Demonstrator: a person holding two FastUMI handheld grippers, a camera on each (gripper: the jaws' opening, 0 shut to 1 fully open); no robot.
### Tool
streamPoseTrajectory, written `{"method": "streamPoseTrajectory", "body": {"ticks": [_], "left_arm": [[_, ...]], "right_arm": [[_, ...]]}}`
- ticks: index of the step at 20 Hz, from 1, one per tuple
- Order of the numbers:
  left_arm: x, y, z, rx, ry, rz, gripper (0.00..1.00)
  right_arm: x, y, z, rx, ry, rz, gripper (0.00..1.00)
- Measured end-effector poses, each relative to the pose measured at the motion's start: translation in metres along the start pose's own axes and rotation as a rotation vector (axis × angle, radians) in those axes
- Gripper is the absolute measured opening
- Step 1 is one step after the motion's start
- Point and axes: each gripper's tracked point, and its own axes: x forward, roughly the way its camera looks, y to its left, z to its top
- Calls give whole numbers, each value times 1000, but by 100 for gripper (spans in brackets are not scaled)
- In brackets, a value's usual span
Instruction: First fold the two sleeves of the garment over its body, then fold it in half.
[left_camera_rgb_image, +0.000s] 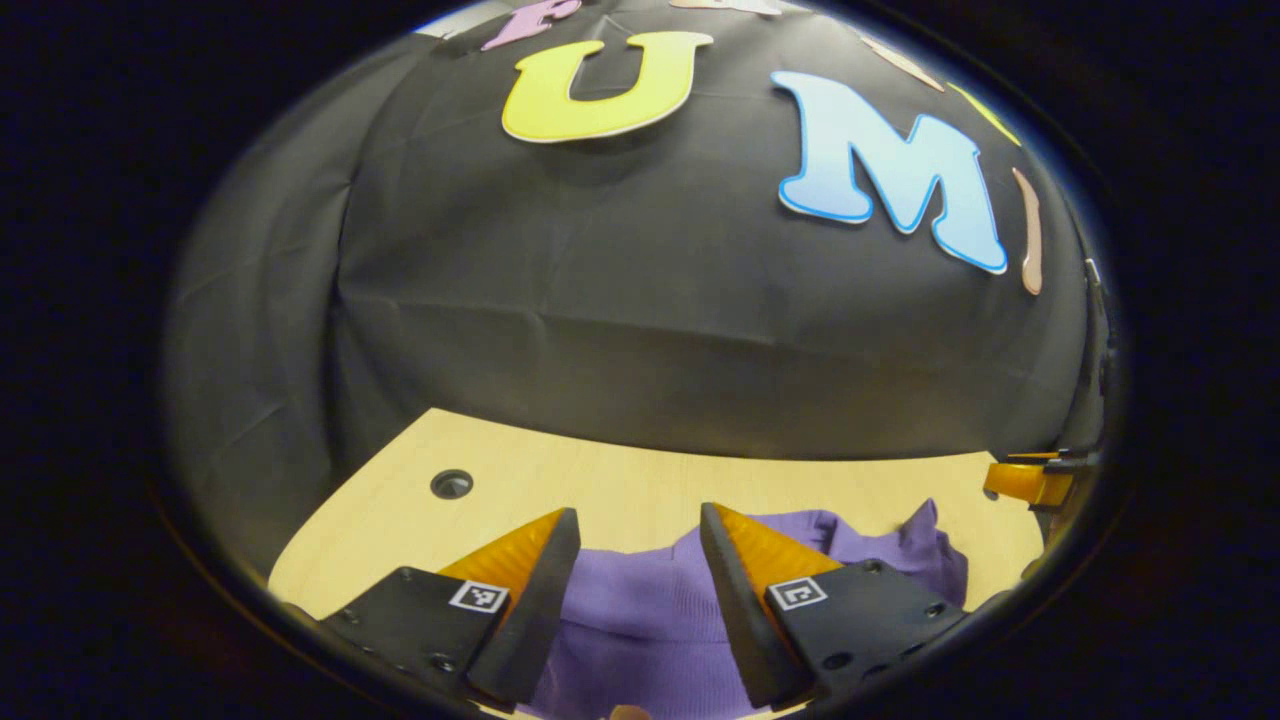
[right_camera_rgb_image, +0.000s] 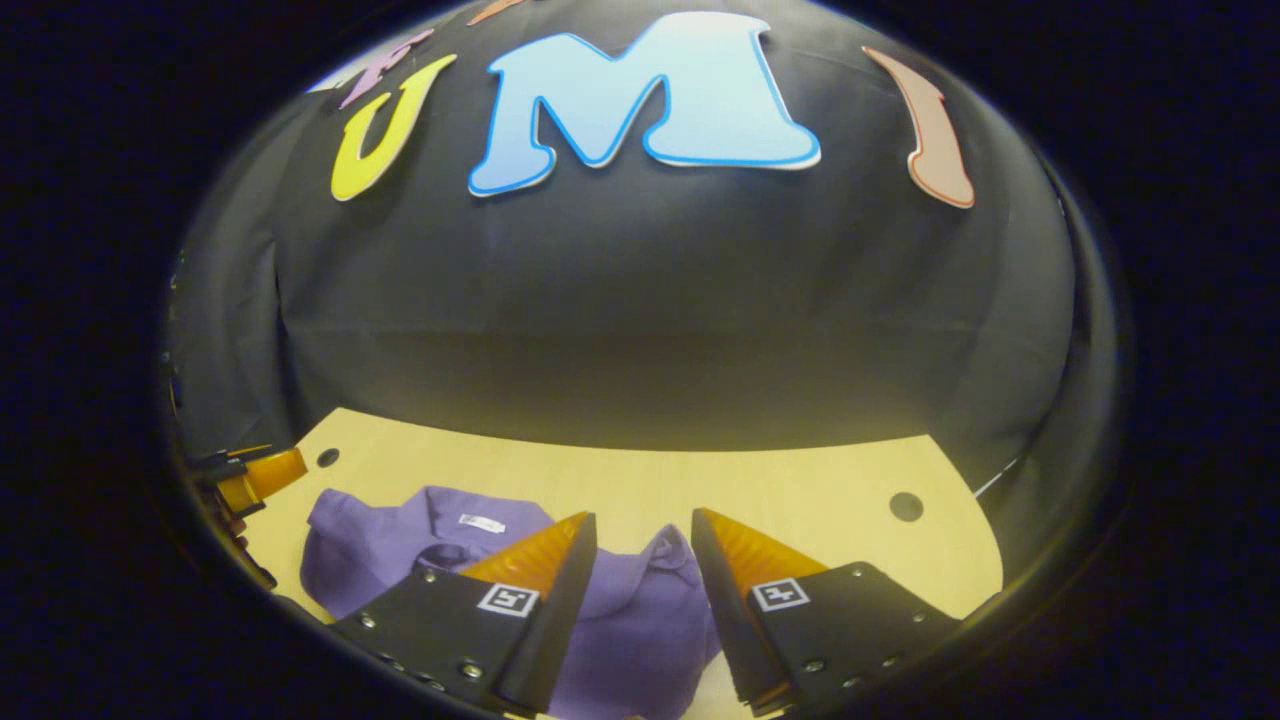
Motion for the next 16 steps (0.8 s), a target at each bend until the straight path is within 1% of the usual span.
{"method": "streamPoseTrajectory", "body": {"ticks": [3, 6, 7, 8, 9, 10, 11, 12, 14, 16], "left_arm": [[-19, -5, 11, 11, -29, -23, 82], [-47, -11, 30, 36, -86, -58, 82], [-58, -15, 38, 45, -108, -70, 87], [-68, -16, 44, 54, -128, -80, 92], [-79, -18, 47, 61, -143, -93, 94], [-90, -18, 51, 68, -159, -100, 94], [-103, -15, 56, 76, -174, -107, 94], [-115, -15, 59, 84, -192, -113, 92], [-138, -14, 62, 104, -221, -126, 95], [-162, -16, 65, 120, -247, -146, 95]], "right_arm": [[-28, 11, 15, -20, -49, -19, 62], [-61, 26, 29, -37, -110, -36, 63], [-73, 33, 34, -44, -133, -36, 63], [-86, 41, 37, -50, -152, -32, 74], [-99, 46, 40, -55, -170, -42, 81], [-110, 50, 42, -58, -187, -50, 89], [-123, 55, 42, -62, -201, -62, 86], [-135, 59, 42, -66, -215, -73, 89], [-162, 66, 42, -78, -244, -98, 89], [-187, 74, 38, -96, -269, -110, 88]]}}
